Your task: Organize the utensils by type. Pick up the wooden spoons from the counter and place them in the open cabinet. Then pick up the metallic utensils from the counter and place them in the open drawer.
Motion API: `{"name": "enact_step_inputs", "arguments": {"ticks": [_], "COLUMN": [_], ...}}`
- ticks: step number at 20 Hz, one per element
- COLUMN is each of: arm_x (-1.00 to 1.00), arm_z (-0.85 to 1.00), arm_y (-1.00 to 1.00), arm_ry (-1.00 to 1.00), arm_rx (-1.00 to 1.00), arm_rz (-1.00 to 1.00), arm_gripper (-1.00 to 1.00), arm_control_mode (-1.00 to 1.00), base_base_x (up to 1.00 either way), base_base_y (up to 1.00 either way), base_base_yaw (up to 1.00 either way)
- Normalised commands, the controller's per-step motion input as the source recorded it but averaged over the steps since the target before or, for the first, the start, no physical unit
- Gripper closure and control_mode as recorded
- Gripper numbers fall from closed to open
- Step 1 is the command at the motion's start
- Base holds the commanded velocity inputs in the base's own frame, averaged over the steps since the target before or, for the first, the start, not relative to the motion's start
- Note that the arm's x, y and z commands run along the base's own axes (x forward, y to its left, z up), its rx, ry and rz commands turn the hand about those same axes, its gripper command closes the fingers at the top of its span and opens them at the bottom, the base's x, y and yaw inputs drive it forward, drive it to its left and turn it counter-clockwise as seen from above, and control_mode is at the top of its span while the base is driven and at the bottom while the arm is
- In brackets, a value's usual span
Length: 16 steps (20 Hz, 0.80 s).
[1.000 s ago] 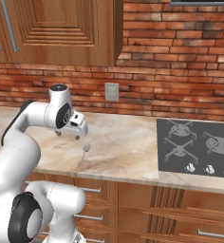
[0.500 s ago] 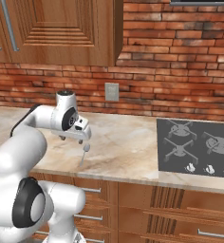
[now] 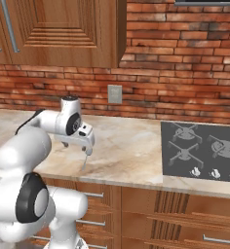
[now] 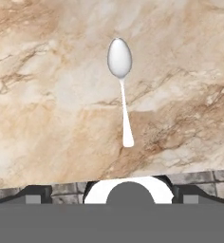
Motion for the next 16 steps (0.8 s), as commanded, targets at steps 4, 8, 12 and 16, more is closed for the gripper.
{"name": "enact_step_inputs", "arguments": {"ticks": [4, 8, 12, 16], "arm_x": [0.1, 0.0, 0.0, 0.0], "arm_z": [-0.19, -0.26, -0.37, -0.29], "arm_y": [-0.08, -0.14, -0.04, 0.0], "arm_ry": [0.05, -0.01, -0.11, -0.08], "arm_rx": [0.0, -0.01, -0.04, -0.01], "arm_rz": [0.0, 0.0, 0.0, 0.0], "arm_gripper": [-1.0, -1.0, -1.0, -1.0], "arm_control_mode": [-1.0, -1.0, -1.0, -1.0], "base_base_x": [0.0, 0.0, 0.0, 0.0], "base_base_y": [0.0, 0.0, 0.0, 0.0], "base_base_yaw": [0.0, 0.0, 0.0, 0.0]}}
